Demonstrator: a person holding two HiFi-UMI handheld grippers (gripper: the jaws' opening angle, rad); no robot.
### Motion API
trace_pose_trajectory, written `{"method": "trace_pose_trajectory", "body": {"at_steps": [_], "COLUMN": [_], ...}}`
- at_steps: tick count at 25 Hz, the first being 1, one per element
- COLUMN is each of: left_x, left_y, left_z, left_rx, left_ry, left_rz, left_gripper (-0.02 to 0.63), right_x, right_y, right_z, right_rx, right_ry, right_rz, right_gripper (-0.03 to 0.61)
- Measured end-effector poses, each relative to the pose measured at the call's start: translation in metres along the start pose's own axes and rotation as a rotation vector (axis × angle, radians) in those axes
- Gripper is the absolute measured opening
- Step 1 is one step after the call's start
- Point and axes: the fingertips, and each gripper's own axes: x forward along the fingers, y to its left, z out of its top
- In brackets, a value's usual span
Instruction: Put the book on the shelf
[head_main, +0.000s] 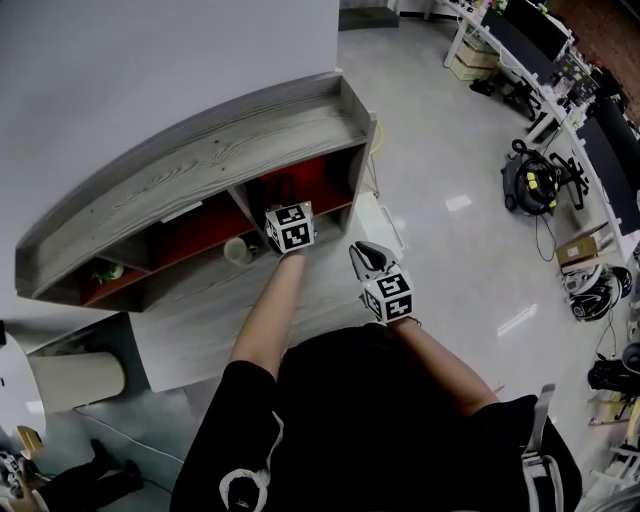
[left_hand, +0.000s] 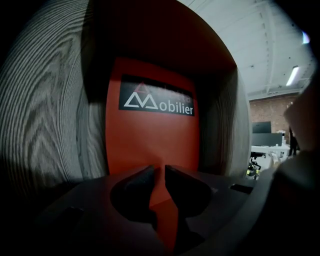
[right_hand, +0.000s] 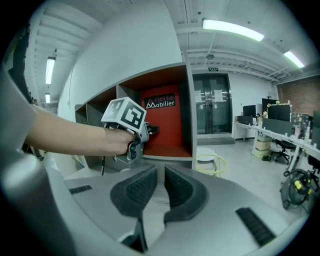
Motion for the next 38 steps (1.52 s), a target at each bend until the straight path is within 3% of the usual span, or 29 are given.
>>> {"method": "trace_pose_trajectory", "body": {"at_steps": [24, 34, 38], "left_x": [-0.027, -0.096, -0.136], "left_y": [-0.016, -0.017, -0.017], "left_z": [0.009, 0.018, 0.016], "left_rx": [-0.008, -0.084, -0.233], "left_ry": [-0.003, -0.1, -0.117], "left_rz": [-0.155, -0.198, -0.247], "left_gripper": [0.063, 0.063, 0.061], "right_x": [-0.023, -0.035, -0.037], "right_y": [0.062, 0.079, 0.079], "right_z": [-0.041, -0.05, -0.05], "right_rx": [0.035, 0.025, 0.044], "right_ry": [0.06, 0.093, 0.096], "right_rz": [-0.012, -0.008, -0.014], "right_gripper": [0.04, 0.037, 0.035]}}
